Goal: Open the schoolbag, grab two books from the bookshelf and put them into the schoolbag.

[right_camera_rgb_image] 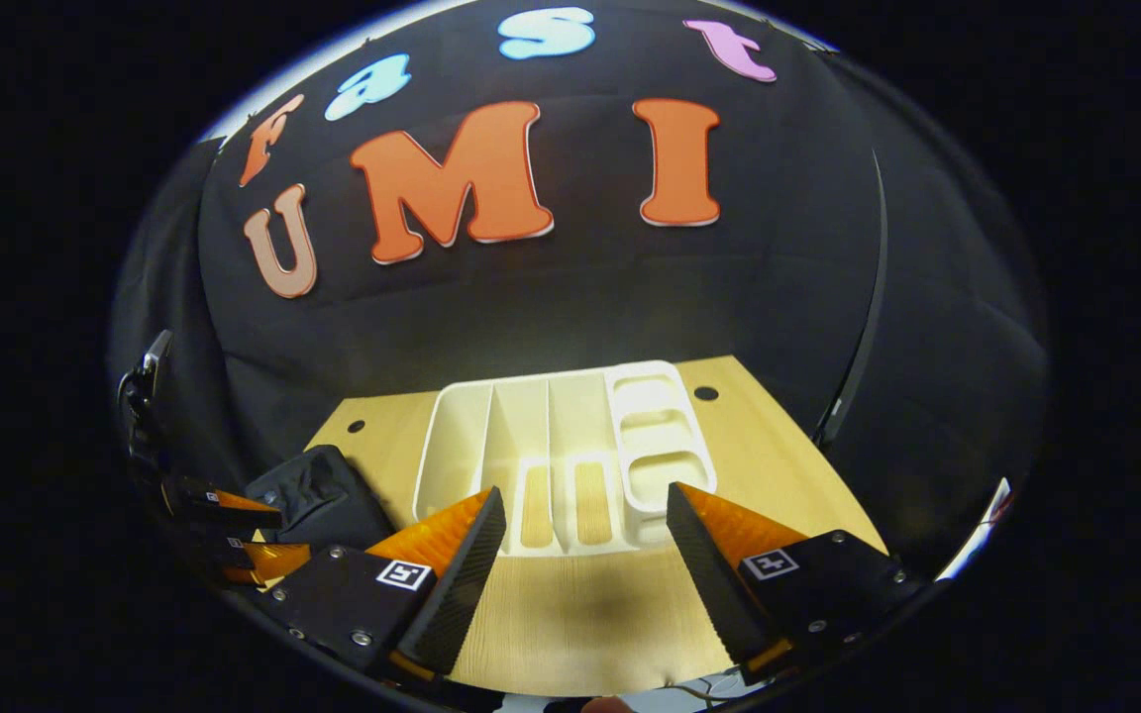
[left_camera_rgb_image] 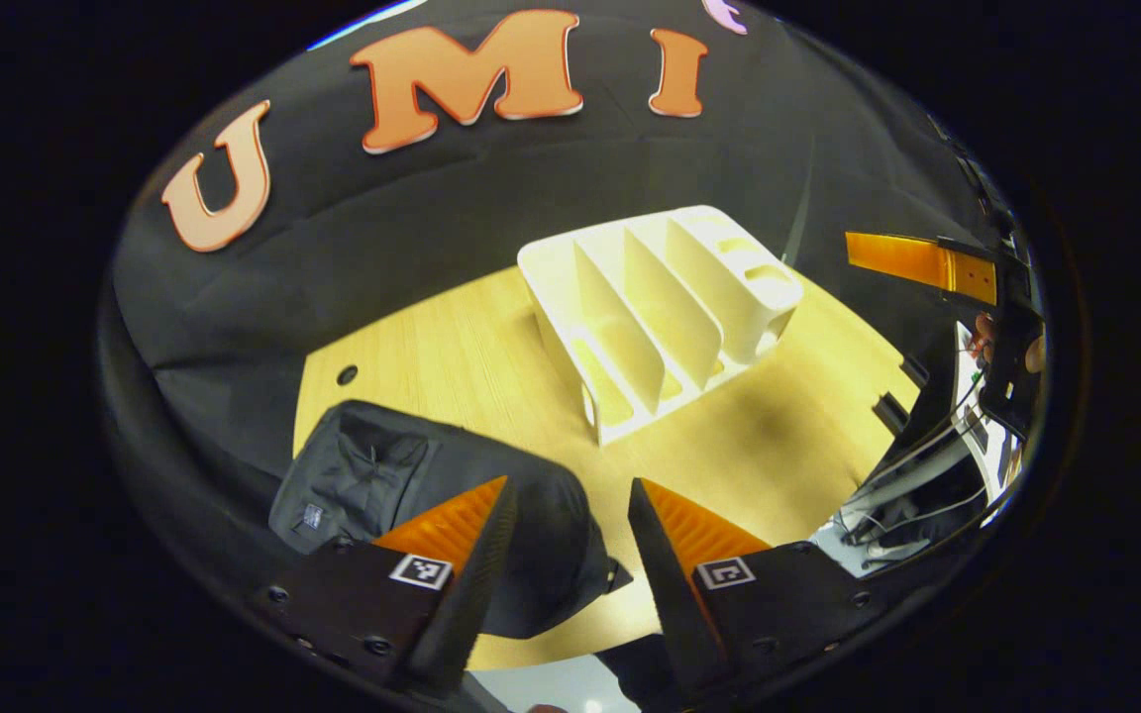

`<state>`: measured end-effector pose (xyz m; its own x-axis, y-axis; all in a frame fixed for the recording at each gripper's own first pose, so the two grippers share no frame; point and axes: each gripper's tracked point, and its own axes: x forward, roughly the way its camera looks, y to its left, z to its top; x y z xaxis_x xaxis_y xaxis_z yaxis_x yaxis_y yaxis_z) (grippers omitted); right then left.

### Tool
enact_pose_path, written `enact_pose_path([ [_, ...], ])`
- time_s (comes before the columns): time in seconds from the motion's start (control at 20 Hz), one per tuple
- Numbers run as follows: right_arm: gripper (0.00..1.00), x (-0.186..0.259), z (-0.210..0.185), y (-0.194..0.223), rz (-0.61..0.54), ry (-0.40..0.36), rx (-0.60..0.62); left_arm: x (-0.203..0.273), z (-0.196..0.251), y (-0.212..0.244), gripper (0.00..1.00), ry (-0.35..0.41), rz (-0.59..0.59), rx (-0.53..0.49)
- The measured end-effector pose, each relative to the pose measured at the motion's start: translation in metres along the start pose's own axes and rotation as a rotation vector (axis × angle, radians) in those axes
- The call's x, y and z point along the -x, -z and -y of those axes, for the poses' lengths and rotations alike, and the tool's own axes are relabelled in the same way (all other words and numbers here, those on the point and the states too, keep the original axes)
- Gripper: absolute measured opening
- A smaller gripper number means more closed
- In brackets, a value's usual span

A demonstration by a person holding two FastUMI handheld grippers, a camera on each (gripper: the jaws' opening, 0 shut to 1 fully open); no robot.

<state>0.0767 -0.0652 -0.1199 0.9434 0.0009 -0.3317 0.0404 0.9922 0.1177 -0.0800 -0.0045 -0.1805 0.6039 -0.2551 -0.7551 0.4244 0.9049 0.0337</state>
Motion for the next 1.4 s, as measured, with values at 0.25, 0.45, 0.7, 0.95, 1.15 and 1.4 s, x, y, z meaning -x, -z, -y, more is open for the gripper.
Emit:
enact_pose_path([
  [0.25, 0.98, 0.026, 0.007, -0.066, 0.184, -0.029, 0.060, 0.039, 0.017, -0.088, 0.92, -0.103, 0.319, 0.125],
  [0.45, 0.98, 0.051, -0.001, -0.119, 0.287, -0.026, 0.071, 0.077, 0.013, -0.138, 0.93, -0.203, 0.553, 0.203],
  [0.7, 0.98, 0.058, -0.005, -0.122, 0.322, 0.006, 0.110, 0.109, 0.011, -0.174, 0.93, -0.252, 0.747, 0.249],
  [0.95, 0.98, 0.057, -0.019, -0.111, 0.322, 0.016, 0.116, 0.122, 0.007, -0.192, 0.92, -0.236, 0.831, 0.265],
  [1.15, 0.98, 0.055, -0.025, -0.111, 0.359, 0.030, 0.113, 0.123, 0.011, -0.193, 0.92, -0.232, 0.861, 0.255],
  [1.4, 0.98, 0.045, -0.038, -0.101, 0.359, 0.019, 0.108, 0.120, 0.013, -0.187, 0.92, -0.234, 0.865, 0.232],
])
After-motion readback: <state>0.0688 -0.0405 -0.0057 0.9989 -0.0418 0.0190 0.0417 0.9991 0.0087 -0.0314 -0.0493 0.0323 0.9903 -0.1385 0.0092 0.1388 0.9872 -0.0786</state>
